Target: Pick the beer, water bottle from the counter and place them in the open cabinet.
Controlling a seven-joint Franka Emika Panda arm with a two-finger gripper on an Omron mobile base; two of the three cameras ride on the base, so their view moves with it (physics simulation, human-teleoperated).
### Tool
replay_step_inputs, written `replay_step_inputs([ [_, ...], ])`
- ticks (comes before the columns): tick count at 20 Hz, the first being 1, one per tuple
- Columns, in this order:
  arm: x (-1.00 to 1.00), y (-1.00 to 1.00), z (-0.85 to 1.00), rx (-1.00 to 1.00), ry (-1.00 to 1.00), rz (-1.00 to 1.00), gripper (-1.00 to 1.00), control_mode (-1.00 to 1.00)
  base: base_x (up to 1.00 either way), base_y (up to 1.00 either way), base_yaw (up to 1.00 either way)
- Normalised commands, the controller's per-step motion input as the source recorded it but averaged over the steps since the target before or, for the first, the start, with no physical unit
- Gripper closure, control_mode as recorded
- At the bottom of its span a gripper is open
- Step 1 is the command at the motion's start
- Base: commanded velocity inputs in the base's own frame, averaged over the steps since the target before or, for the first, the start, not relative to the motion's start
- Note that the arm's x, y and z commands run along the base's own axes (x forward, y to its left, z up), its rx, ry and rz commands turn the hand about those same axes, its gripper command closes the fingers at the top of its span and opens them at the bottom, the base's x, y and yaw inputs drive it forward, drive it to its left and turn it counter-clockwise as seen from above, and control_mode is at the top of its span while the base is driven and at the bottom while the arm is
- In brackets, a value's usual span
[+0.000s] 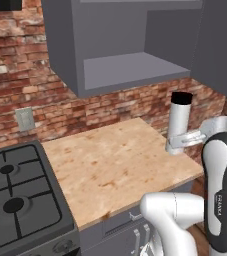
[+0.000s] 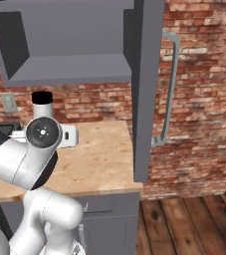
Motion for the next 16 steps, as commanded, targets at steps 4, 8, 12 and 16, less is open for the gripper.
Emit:
replay_step_inputs([
  [4, 0.0, 0.03, 0.8, 0.01, -0.07, -0.41, 1.0, -1.0, 0.0, 0.0, 0.0],
  [8, 0.0, -0.01, 0.39, -0.05, -0.11, -0.34, 1.0, -1.0, 0.0, 0.0, 0.0],
  [12, 0.14, -0.07, 0.32, -0.19, -0.03, -0.26, 1.0, -1.0, 0.0, 0.0, 0.0],
  [16, 0.11, 0.0, 0.62, -0.12, -0.16, -0.04, 1.0, -1.0, 0.0, 0.0, 0.0],
])
